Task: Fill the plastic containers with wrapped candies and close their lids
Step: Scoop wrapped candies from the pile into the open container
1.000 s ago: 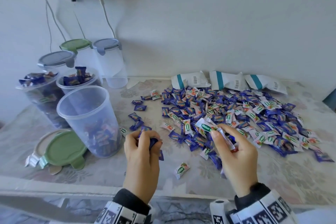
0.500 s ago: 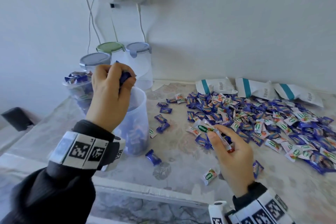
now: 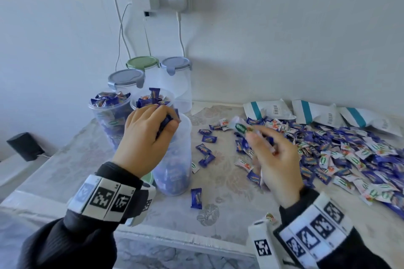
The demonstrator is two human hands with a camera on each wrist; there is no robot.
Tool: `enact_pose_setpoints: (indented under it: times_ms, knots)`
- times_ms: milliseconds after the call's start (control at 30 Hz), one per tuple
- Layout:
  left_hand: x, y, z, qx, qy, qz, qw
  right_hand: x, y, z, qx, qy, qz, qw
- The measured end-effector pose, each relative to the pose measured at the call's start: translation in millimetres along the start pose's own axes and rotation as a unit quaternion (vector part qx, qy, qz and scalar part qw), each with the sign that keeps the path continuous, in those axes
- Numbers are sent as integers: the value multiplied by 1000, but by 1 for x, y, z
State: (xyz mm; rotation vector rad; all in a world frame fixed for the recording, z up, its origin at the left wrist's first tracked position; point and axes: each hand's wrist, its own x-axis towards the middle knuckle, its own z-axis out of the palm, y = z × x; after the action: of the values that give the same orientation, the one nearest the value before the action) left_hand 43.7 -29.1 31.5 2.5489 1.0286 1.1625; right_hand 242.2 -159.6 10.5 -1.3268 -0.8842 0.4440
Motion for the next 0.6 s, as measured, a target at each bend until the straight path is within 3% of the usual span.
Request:
enact_pose_setpoints:
  times_ms: [100,300,433,600]
  knots:
    - [-4,-11,2,-11,-15,-7,1000,21,-21,25,92,-46,23,994]
    - [1,-11,3,-32,54,-43,997,51,-60,87,248,-116,75,959]
    - [-6,-10,3,-127,83,-101,983,59,-62,119,288,-145,98,942]
    - [-32,-16,11,-178,61,-141,972,62,-48,142,281,-148,100,943]
